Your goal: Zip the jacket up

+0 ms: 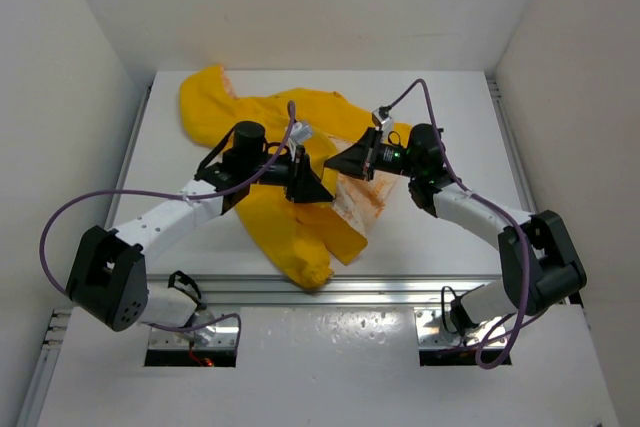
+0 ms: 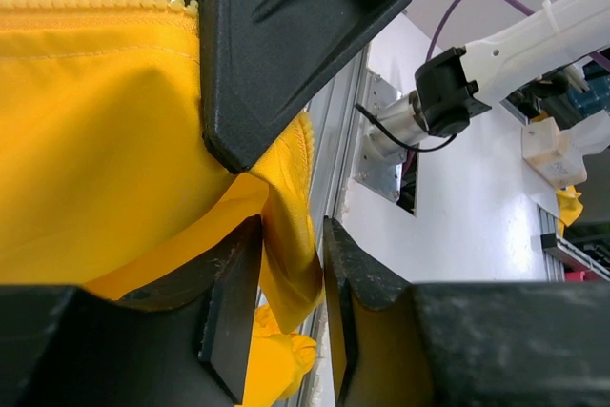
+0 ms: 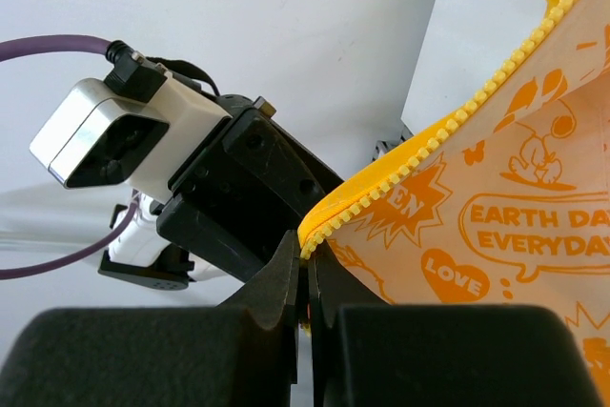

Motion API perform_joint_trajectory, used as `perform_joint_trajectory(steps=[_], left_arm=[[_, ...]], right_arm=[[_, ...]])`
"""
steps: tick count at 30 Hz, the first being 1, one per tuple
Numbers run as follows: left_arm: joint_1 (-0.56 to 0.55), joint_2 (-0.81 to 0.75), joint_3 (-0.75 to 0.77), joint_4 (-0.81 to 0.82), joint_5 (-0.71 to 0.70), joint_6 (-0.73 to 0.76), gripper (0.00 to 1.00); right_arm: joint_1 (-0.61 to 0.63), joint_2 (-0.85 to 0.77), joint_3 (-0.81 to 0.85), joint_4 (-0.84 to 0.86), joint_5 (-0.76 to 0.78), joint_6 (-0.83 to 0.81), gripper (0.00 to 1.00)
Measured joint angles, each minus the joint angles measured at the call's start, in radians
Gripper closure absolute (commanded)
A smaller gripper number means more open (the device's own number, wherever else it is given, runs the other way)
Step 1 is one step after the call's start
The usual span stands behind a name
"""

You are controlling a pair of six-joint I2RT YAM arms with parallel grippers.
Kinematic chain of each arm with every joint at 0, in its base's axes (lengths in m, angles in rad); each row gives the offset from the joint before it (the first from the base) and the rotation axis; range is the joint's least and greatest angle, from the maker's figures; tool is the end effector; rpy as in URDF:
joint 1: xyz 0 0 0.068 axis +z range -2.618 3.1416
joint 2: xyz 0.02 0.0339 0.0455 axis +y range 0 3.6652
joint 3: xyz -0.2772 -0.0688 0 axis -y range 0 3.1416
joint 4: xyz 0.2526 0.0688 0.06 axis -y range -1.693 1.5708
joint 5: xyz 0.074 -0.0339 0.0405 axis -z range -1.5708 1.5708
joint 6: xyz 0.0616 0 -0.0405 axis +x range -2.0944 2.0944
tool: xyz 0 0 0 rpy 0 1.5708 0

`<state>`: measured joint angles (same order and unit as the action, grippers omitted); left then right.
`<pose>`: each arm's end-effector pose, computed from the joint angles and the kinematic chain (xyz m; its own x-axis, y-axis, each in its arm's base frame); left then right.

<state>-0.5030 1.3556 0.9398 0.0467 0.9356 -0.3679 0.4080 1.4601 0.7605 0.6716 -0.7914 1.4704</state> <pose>0.2558 -0.1973 0.2973 -0.6344 0.1055 -0.7658 0.7669 0.2099 -0.6064 0.2934 0.1745 0.2690 -0.9295 0.3601 -0.0804 -0.0678 0.0474 0.9966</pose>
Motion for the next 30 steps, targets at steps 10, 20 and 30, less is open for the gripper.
perform_joint_trajectory(steps=[10,20,30], left_arm=[[-0.002,0.000,0.000,-0.011,0.002,0.019,0.75],[-0.006,0.008,0.005,-0.012,0.003,0.021,0.74],[-0.009,0.018,0.012,-0.012,0.003,0.021,0.78]], right_arm=[[0.000,0.000,0.001,0.000,0.000,0.000,1.00],[0.000,0.000,0.002,0.000,0.000,0.001,1.00],[0.001,0.003,0.010,0.000,0.000,0.004,1.00]])
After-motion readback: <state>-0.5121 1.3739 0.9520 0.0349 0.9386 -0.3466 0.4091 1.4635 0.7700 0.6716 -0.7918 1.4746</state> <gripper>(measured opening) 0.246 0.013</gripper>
